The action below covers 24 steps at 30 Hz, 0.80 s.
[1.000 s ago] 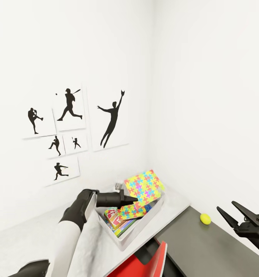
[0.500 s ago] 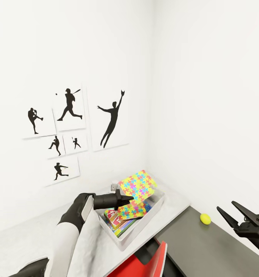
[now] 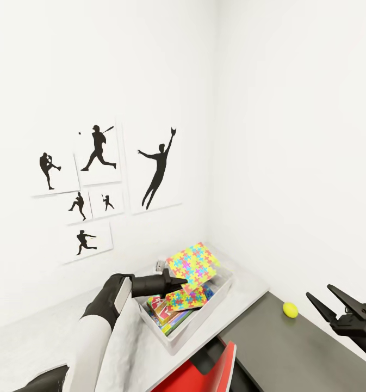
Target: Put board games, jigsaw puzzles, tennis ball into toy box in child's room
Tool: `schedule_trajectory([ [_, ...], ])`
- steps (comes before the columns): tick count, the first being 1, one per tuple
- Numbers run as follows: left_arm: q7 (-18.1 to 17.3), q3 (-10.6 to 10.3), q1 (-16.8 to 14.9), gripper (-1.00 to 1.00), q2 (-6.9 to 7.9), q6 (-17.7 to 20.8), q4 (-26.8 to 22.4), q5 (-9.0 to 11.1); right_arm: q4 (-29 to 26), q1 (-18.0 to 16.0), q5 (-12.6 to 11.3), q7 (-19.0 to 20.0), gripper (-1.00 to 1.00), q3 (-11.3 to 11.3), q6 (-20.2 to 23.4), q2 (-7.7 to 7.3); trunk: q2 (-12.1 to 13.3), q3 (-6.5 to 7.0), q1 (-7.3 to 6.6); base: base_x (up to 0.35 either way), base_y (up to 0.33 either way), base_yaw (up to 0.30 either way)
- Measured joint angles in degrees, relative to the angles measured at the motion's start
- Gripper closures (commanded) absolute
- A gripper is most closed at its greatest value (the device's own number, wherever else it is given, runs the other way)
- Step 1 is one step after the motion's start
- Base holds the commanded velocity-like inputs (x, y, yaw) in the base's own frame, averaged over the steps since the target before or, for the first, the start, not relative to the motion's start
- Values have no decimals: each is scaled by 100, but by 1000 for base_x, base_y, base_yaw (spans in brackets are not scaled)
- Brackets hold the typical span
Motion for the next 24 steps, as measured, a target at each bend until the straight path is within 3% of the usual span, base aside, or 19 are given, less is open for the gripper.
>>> schedule_trajectory([
  [6, 267, 12, 0, 100, 0, 10, 5, 16, 0, 0, -1, 0, -100, 0, 1, -2, 0, 0, 0, 0, 0, 0],
  [12, 335, 149, 1, 100, 0, 9, 176, -1, 0, 0, -3, 0, -100, 0, 0, 0, 0, 0, 0, 0, 0, 0],
  [24, 539, 192, 0, 100, 0, 5, 276, 22, 0, 0, 0, 0, -100, 0, 2, -5, 0, 0, 0, 0, 0, 0],
])
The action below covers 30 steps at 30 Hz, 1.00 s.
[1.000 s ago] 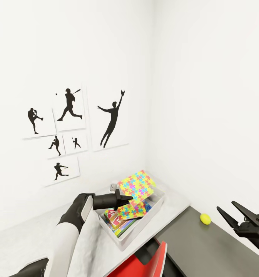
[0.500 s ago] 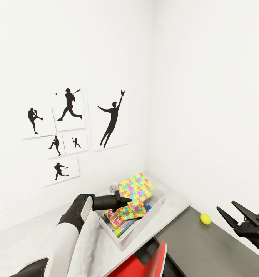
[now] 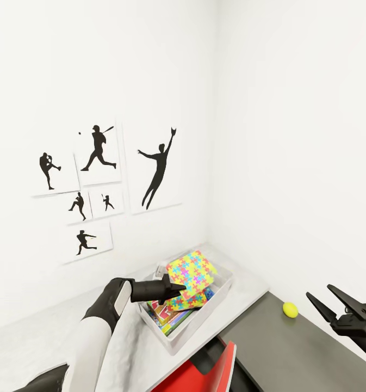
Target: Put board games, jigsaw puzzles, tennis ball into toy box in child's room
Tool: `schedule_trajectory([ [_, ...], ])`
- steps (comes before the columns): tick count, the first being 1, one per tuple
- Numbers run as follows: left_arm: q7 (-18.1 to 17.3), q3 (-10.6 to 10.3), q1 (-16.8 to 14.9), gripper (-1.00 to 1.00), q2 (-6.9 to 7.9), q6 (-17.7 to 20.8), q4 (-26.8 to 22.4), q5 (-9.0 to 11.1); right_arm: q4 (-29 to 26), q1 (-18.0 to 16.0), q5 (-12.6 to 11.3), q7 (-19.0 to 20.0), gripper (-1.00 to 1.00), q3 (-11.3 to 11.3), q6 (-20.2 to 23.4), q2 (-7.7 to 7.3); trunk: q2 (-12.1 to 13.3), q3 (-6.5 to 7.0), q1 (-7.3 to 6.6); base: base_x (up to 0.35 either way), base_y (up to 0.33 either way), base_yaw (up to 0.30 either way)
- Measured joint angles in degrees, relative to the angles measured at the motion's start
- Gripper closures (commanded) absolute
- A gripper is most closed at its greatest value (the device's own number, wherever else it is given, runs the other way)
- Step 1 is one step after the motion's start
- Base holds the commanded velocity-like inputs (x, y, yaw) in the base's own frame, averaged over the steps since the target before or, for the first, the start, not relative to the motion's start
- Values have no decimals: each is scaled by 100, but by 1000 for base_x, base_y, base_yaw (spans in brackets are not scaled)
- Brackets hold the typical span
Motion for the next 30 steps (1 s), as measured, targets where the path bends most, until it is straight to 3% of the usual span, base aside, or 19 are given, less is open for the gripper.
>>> schedule_trajectory([
  [4, 3, 1, 0, 100, 0, 0, 0, 1, 0, 0, -1, 0, -100, 0, 1, 1, 0, 0, 0, 0, 0, 0],
  [5, 4, 0, 0, -100, 0, 0, 1, 1, 0, 0, 0, 0, -100, 0, 2, 2, 0, 0, 0, 0, 0, 0],
  [19, -59, 27, 0, -100, 0, 34, 2, 23, 4, 0, -2, 0, -100, 0, 2, 2, 0, 0, 0, 0, 0, 0],
  [22, -180, 28, 0, -100, 0, 48, 2, 27, 7, 0, -1, 0, -100, 0, 1, 1, 0, 0, 0, 0, 0, 0],
  [30, -726, -19, 31, -100, 0, 72, -29, 262, 9, 0, -2, 0, -100, 0, -3, 3, 0, 0, 0, 0, 0, 0],
])
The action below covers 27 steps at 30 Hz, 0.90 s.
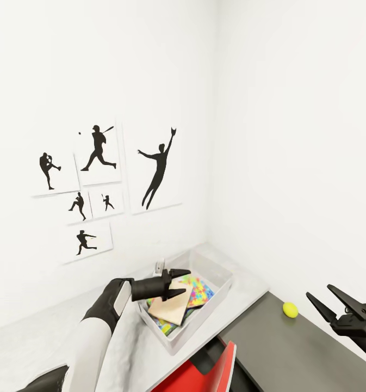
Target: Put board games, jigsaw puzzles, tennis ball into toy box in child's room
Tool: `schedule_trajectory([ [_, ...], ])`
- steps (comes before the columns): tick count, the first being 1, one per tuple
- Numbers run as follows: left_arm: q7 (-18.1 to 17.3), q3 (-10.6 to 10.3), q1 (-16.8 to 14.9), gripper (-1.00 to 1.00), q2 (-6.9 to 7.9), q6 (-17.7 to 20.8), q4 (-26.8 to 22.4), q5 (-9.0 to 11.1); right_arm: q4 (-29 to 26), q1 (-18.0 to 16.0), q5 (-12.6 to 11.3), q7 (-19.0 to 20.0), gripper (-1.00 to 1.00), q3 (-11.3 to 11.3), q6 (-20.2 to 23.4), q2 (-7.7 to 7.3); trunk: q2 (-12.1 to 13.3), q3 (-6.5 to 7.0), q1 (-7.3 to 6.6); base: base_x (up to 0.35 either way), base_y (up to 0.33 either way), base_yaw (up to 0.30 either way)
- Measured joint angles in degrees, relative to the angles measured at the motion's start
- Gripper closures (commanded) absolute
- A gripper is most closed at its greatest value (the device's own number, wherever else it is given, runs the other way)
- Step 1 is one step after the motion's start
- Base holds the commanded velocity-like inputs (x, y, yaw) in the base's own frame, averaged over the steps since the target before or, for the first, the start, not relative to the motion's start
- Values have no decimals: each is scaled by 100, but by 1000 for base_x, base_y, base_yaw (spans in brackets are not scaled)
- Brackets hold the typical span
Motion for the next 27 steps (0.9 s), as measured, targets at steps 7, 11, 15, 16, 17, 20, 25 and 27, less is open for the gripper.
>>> schedule_trajectory([
  [7, -536, -48, 8, -100, 8, -18, -83, 5, 0, 0, 3, 0, -100, 7, 0, 3, 0, 0, 0, 0, 0, 0],
  [11, -1078, -131, 123, -100, 270, -24, -749, 0, 0, 0, 3, 0, -100, 2, 3, -2, -1, 0, 0, 0, 0, 0],
  [15, -1752, -548, 369, -100, 936, -41, -1789, -12, 0, 0, 3, 0, -100, 2, 3, -1, -1, 0, 0, 0, 0, 0],
  [16, -1965, -705, 433, -100, 1188, -58, -2044, -36, 0, 1, 3, 0, -100, 2, 2, 0, -1, 0, 0, 0, 0, 0],
  [17, -2167, -842, 480, -100, 1454, -82, -2238, -40, 0, 1, 3, 0, -100, 1, 1, 0, -1, 0, 0, 0, 0, 0],
  [20, -2707, -1037, 595, -100, 2216, -139, -2513, -43, 0, 1, 3, 0, -100, 0, -1, -3, -1, 0, 0, 0, 0, 0],
  [25, -3161, -1069, 897, -100, 2937, -606, -2604, -19, 0, 1, 2, 5, -100, -1, 3, -5, 0, 0, 0, 0, 0, -1],
  [27, -3163, -1066, 1071, -100, 3138, -752, -2604, -10, -5, 1, 2, 7, -100, -1, 2, -5, -1, 2, 0, 0, 0, -69],
])
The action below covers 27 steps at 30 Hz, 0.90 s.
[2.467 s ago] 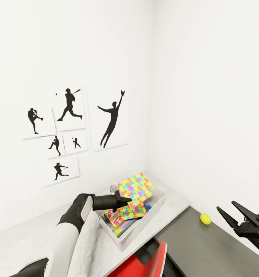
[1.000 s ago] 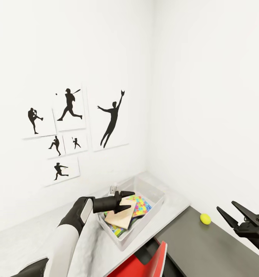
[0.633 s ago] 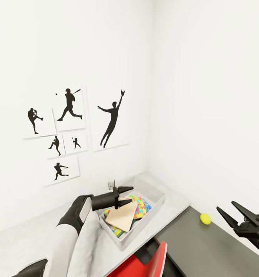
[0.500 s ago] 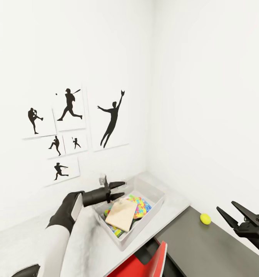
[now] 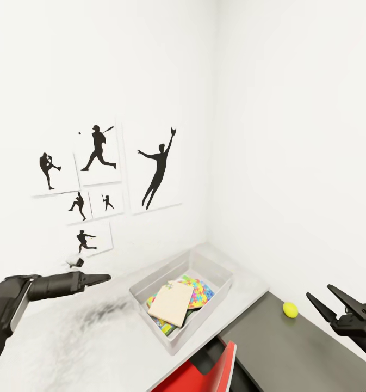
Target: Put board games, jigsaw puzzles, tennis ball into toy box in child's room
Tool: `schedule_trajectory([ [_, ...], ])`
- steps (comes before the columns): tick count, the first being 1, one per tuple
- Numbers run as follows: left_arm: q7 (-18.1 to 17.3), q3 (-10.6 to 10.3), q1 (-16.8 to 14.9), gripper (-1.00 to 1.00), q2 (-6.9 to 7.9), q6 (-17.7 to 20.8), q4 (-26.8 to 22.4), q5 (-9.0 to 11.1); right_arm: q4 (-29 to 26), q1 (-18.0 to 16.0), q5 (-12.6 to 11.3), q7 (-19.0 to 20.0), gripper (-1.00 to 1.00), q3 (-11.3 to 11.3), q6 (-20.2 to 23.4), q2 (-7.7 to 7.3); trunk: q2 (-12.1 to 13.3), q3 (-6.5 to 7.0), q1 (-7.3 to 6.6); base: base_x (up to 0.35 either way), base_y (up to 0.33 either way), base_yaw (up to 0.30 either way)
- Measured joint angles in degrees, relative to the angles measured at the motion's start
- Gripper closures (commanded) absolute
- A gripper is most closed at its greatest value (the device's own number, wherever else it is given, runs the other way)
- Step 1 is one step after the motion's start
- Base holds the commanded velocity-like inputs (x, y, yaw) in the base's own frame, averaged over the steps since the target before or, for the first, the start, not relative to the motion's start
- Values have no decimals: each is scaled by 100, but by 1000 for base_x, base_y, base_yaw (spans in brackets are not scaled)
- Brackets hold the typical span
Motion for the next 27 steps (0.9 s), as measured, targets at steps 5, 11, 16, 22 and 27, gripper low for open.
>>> schedule_trajectory([
  [5, 0, 207, 228, -100, 166, -195, -24, 15, 3, 0, 0, -6, -100, 0, -2, 7, 0, 26, 0, -5, 0, -156],
  [11, 0, 461, 263, -100, 187, -241, -52, 15, 0, 0, -1, -12, -100, 6, -7, 12, 0, 66, 2, -129, 38, -192],
  [16, 0, 492, 266, -100, 201, -252, -61, 17, -3, 0, 0, -23, -100, 9, -13, 17, 0, 100, 0, -58, 12, -200],
  [22, 0, 496, 266, -100, 232, -254, -62, 17, -2, 0, 0, -31, -100, 20, -20, 17, 0, 142, 2, -111, 1, -203],
  [27, 0, 495, 266, -100, 229, -254, -63, 18, 4, 0, 0, -32, -100, 18, -20, 17, 0, 176, 2, -161, 0, -205],
])
